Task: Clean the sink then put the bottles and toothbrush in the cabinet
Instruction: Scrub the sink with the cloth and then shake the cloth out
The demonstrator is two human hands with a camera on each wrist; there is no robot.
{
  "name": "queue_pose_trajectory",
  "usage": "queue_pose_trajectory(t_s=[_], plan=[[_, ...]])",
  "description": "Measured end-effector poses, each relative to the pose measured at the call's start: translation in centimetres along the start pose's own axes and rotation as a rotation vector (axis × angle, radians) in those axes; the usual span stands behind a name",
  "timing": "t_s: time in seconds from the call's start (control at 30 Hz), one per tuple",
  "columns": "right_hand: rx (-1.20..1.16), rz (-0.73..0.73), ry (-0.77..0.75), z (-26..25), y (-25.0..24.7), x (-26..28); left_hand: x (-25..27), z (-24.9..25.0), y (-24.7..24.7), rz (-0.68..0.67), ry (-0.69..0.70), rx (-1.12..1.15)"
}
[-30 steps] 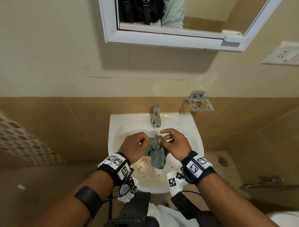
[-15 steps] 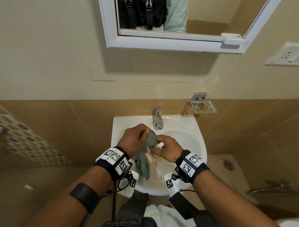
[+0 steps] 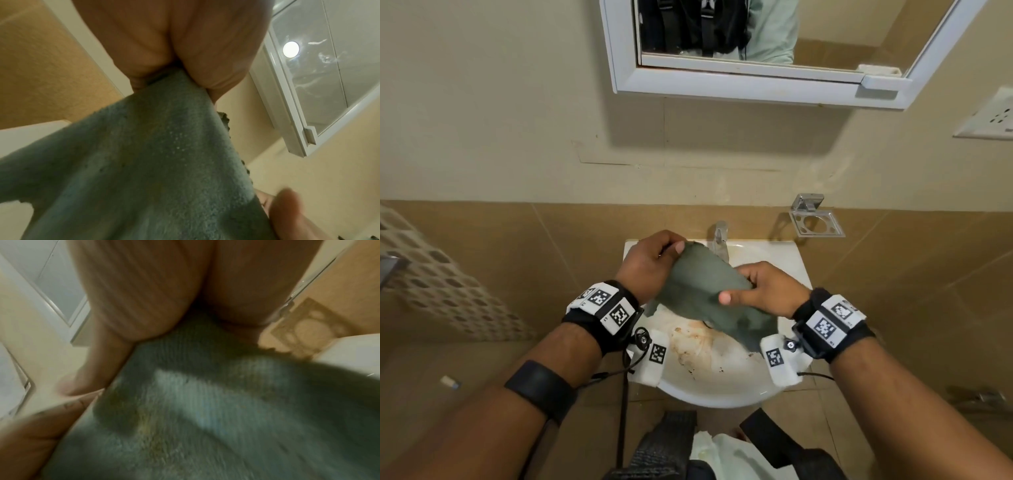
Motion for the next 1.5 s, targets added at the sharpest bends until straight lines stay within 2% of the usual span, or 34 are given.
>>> queue_pose_trajectory(t_s=[0.07,0.1,0.17,0.27,0.3,0.43,0.5,0.6,0.67,0.73,0.77,0.87,0.93,1.0,1.1,1.13,1.17,1.2,1.27,1.33,1.4,1.5], plan=[[0.061,-0.123,0.012,-0.7,-0.7,0.5,-0.4,0.6,0.5,-0.025,0.014,0.032],[0.071,-0.121,-0.009,-0.8,-1.0,0.7,-0.6,0.8,0.7,-0.025,0.023,0.047],[-0.022,-0.059,-0.025,-0.7,-1.5,1.1,-1.4,1.0,1.4,-0.004,0.026,0.058],[-0.341,0.062,0.152,0.0,-1.4,1.6,-2.4,1.2,2.3,0.034,0.022,0.025],[-0.381,0.068,0.198,0.4,-1.4,1.9,-2.6,1.4,2.8,0.041,0.024,0.023],[-0.197,-0.073,0.178,1.7,-1.0,3.2,-2.9,2.1,4.1,0.071,0.025,0.028],[-0.246,-0.006,0.163,1.9,-1.2,3.7,-2.7,1.8,5.0,0.032,0.063,-0.03],[-0.556,0.143,0.152,1.6,-2.3,4.3,-1.8,1.0,6.8,-0.038,0.268,-0.269],[-0.731,0.217,0.162,1.7,-3.4,4.4,-0.6,0.6,8.2,-0.225,0.324,-0.287],[-0.803,0.266,0.187,2.0,-4.0,4.7,0.9,0.5,9.9,-0.49,0.175,-0.125],[-0.838,0.291,0.202,2.2,-4.2,4.9,1.4,0.5,10.7,-0.562,0.102,-0.038],[-0.915,0.316,0.218,2.7,-4.9,5.7,1.4,0.1,12.5,-0.498,0.05,0.063],[-0.861,0.34,0.226,3.4,-5.8,6.6,0.5,0.4,12.3,-0.448,-0.005,0.099],[-0.627,0.356,0.314,4.2,-6.8,7.4,-0.5,0.9,11.9,-0.419,-0.013,0.108],[0.088,0.274,0.458,6.4,-8.2,7.9,-1.4,2.3,12.2,-0.415,0.016,0.062],[0.229,0.249,0.459,7.0,-8.1,7.9,-1.4,2.9,12.5,-0.418,0.015,0.069],[0.275,0.24,0.402,7.8,-8.1,7.8,-1.4,3.4,12.8,-0.422,0.013,0.091],[0.23,0.226,0.313,8.2,-7.8,7.7,-1.4,3.8,13.3,-0.437,0.001,0.133],[-0.011,0.158,0.146,8.1,-6.5,7.0,-1.4,4.5,14.1,-0.484,-0.054,0.256],[-0.218,0.181,0.076,8.6,-5.0,6.3,-1.4,4.7,14.6,-0.516,-0.103,0.348],[-0.393,0.258,0.098,9.4,-4.5,5.5,-1.9,4.0,14.8,-0.491,-0.147,0.332],[-0.485,0.372,0.27,10.9,-5.5,4.7,-2.8,0.5,13.7,-0.397,-0.296,0.264]])
Point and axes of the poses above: each hand's wrist, its own x-axis away from the middle knuckle, its own y-axis out of the palm, z = x × y, the point moved 1 cm from there along -x, towards the middle knuckle, and after that the axes turned 10 degrees about -y, right-handed, at the moved point
